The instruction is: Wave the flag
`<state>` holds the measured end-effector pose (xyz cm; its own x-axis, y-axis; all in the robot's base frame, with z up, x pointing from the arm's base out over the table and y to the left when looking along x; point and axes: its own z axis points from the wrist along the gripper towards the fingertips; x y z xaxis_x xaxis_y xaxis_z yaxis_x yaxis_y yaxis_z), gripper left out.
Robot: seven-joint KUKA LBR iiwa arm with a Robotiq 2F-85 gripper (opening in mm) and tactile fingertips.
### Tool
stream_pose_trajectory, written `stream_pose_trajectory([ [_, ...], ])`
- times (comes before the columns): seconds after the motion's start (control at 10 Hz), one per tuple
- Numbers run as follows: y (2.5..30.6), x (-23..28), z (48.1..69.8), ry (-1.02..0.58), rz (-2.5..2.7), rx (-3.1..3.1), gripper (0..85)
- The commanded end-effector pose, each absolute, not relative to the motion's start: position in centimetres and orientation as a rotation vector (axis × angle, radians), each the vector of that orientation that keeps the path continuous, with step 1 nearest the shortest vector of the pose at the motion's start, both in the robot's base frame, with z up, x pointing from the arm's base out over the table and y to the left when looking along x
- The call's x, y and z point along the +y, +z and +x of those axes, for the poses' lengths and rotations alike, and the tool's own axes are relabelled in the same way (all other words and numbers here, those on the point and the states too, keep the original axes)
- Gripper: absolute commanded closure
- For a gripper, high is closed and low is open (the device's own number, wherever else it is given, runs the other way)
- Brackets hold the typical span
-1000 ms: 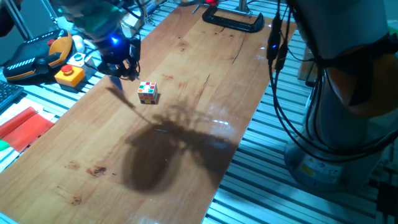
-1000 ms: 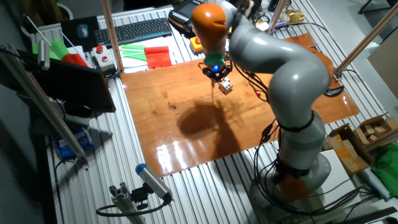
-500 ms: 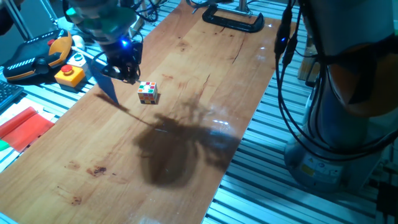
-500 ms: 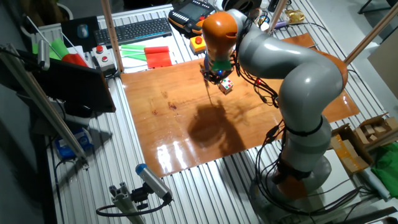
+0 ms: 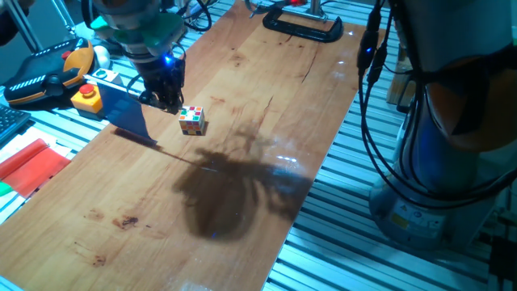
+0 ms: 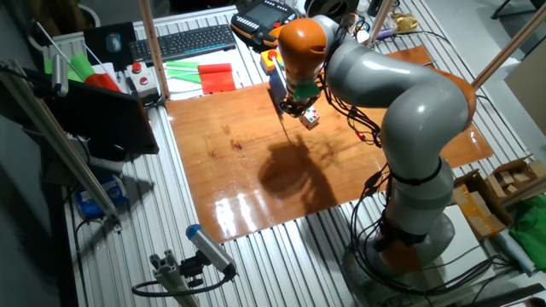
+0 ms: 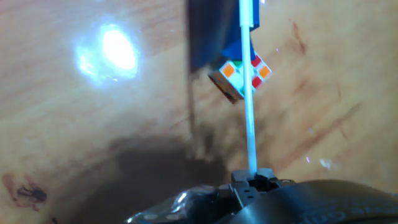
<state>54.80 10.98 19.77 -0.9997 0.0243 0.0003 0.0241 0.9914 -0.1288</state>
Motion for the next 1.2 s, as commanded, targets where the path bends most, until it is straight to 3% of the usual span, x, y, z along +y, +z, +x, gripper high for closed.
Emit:
stream_pose_trajectory([
  [0.0, 19.6, 10.9, 54.8, 0.195, -0.038, -3.131, 84.3],
  [0.7, 16.1, 11.0, 53.7, 0.113, -0.115, -3.159, 81.3],
  [1.1, 15.0, 11.0, 53.8, 0.083, -0.207, -3.155, 44.0],
])
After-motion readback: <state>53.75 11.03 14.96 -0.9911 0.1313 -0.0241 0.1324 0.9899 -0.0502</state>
